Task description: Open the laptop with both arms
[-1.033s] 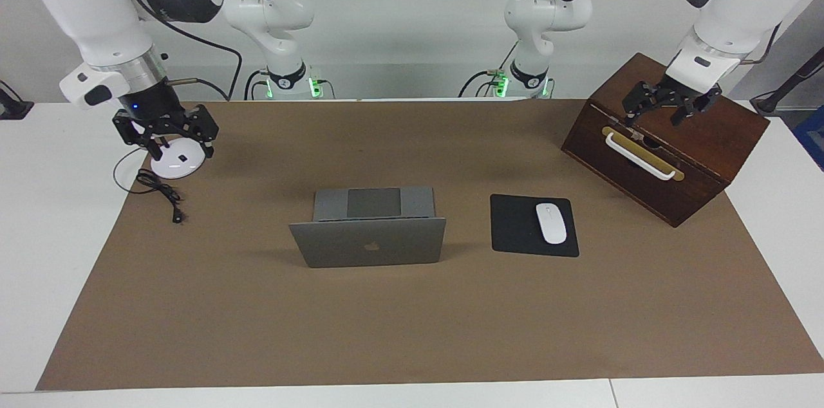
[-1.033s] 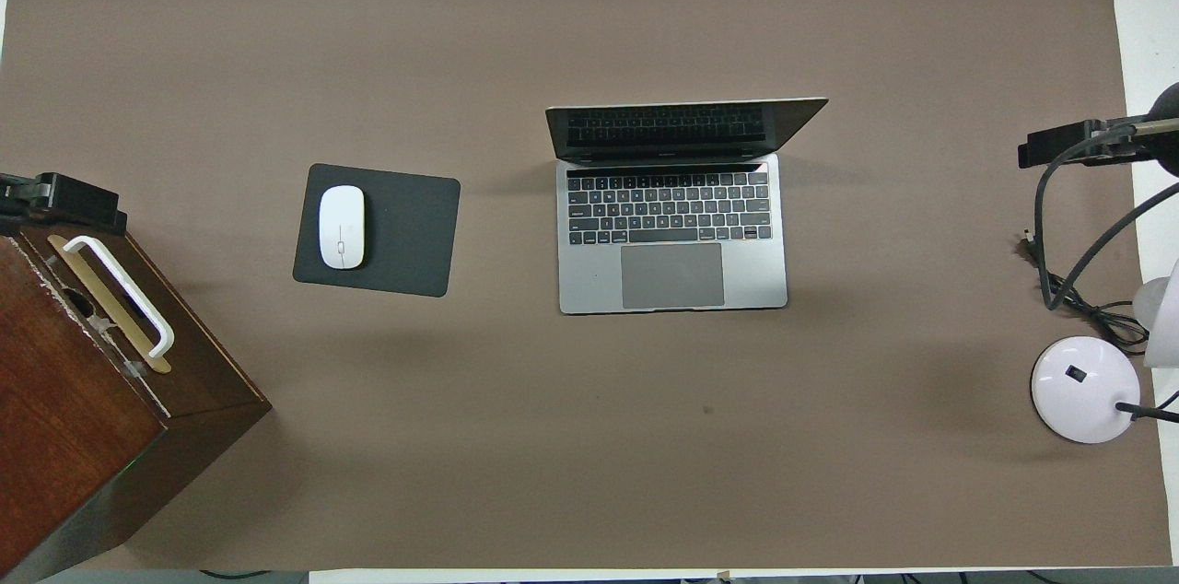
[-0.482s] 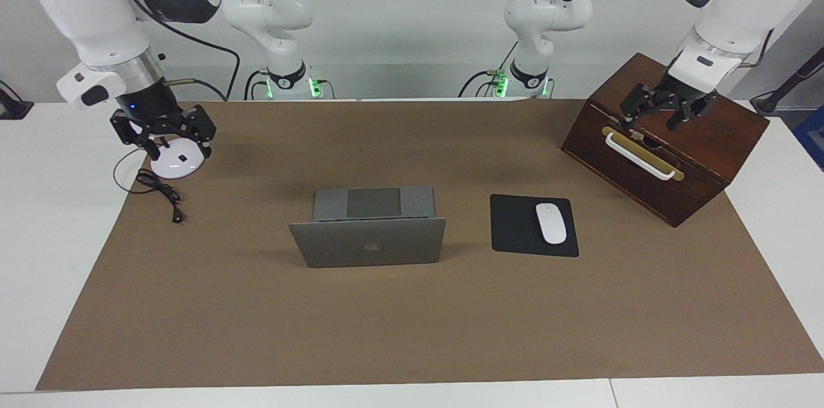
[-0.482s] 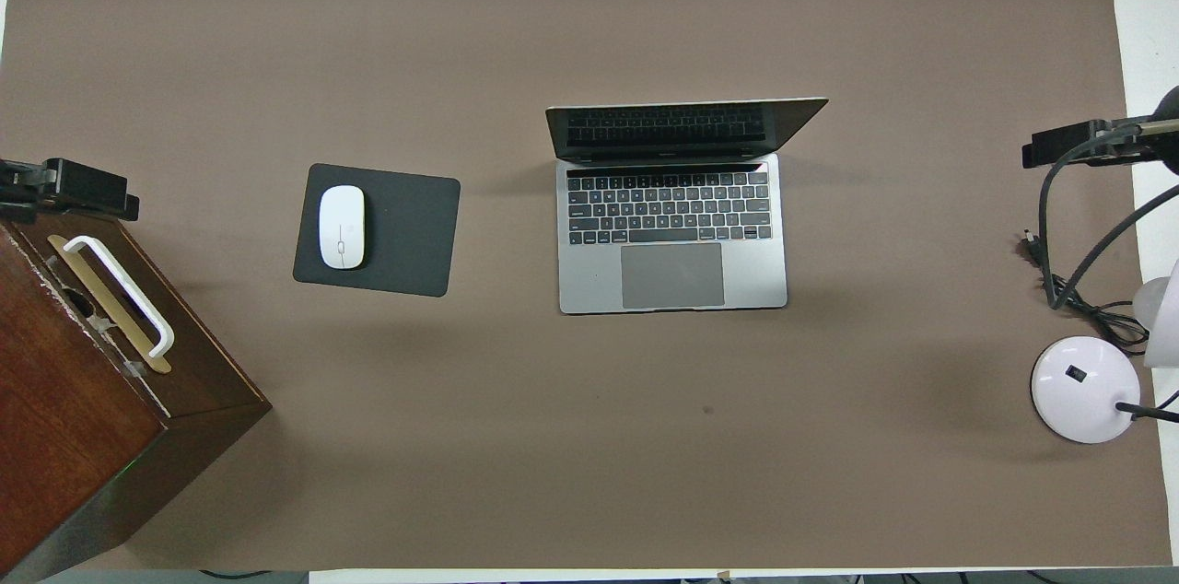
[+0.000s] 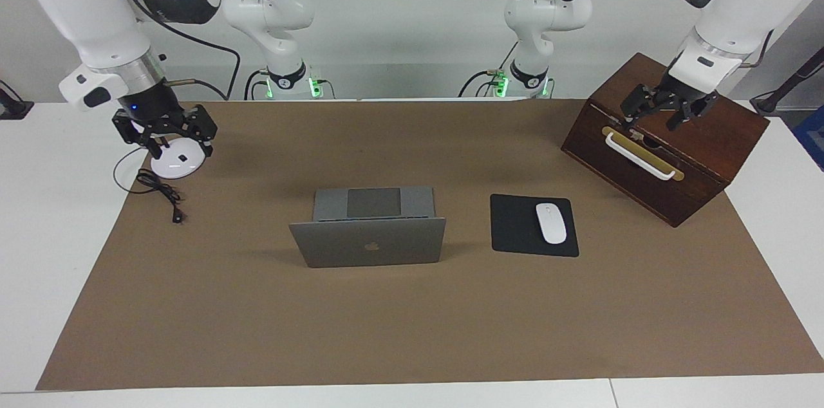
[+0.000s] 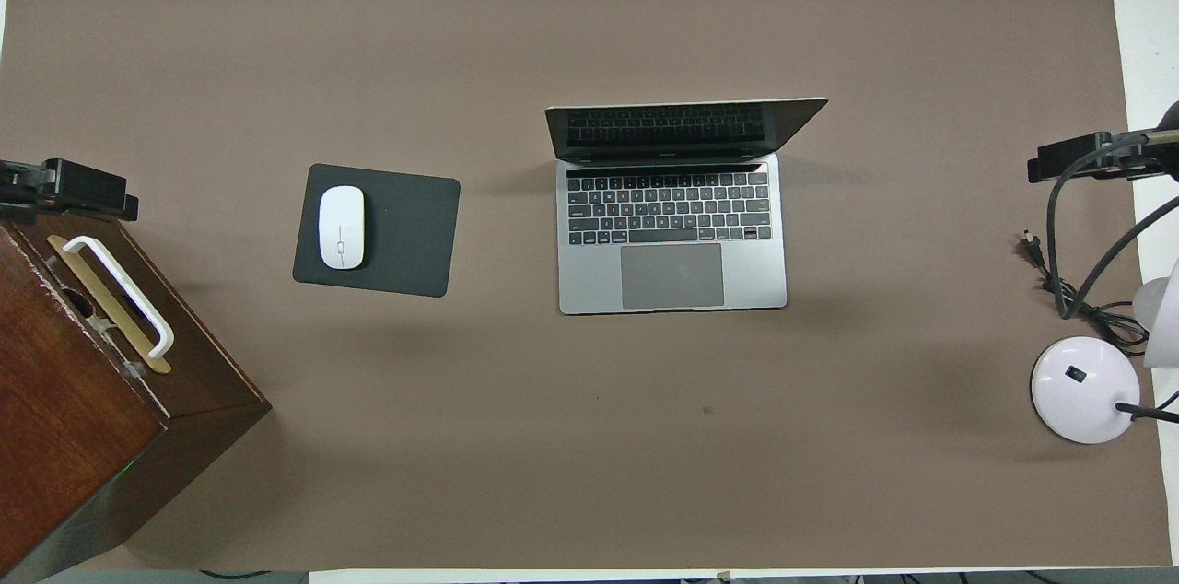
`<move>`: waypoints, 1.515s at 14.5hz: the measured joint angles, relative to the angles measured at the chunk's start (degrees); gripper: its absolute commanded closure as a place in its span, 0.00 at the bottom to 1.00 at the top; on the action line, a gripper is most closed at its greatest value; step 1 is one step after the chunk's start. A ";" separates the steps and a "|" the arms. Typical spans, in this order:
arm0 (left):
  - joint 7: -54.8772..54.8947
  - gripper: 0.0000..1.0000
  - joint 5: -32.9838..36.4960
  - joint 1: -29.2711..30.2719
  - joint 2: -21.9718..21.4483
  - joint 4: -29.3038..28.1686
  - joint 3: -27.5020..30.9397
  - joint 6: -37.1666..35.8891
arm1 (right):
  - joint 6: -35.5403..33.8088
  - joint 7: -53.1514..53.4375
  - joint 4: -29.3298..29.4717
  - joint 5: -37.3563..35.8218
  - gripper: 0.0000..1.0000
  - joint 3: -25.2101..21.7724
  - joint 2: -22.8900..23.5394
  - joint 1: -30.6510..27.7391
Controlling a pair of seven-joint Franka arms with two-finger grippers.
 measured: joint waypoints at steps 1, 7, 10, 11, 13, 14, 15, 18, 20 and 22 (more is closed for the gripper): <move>0.00 0.00 0.00 0.00 0.00 0.00 0.00 0.00 | -0.84 0.00 -0.12 0.00 0.00 0.00 -0.09 -0.03; -0.02 0.00 0.00 0.00 0.00 -0.01 0.04 0.01 | -5.28 0.00 -0.94 0.00 0.00 0.06 -1.20 -0.03; -0.03 0.00 -0.01 0.01 0.00 -0.01 0.06 0.02 | -7.60 -0.10 -1.34 0.00 0.00 0.10 -1.88 -0.03; -0.03 0.00 -0.01 0.01 0.00 -0.01 0.06 0.02 | -7.92 -0.12 -1.43 0.00 0.00 0.15 -2.07 0.00; -0.03 0.00 -0.01 0.01 0.00 -0.01 0.06 0.02 | -8.05 -0.12 -1.99 0.00 0.00 0.20 -2.37 0.21; -0.03 0.00 -0.01 0.01 0.00 -0.01 0.06 0.02 | -8.05 -0.12 -2.21 0.00 0.00 0.23 -2.44 0.37; -0.03 0.00 -0.01 0.01 0.00 -0.01 0.06 0.02 | -8.05 -0.12 -2.30 0.00 0.00 0.23 -2.51 0.54; -0.04 0.00 -0.01 0.01 0.00 -0.01 0.06 0.02 | -8.04 -0.12 -2.39 0.00 0.00 0.25 -2.69 0.68; -0.04 0.00 -0.01 0.01 0.00 -0.01 0.06 0.02 | -8.04 -0.12 -2.54 0.00 0.00 0.25 -2.80 0.64; -0.04 0.00 -0.01 0.01 0.00 -0.01 0.06 0.02 | -8.04 -0.12 -2.59 0.00 0.00 0.16 -2.83 0.51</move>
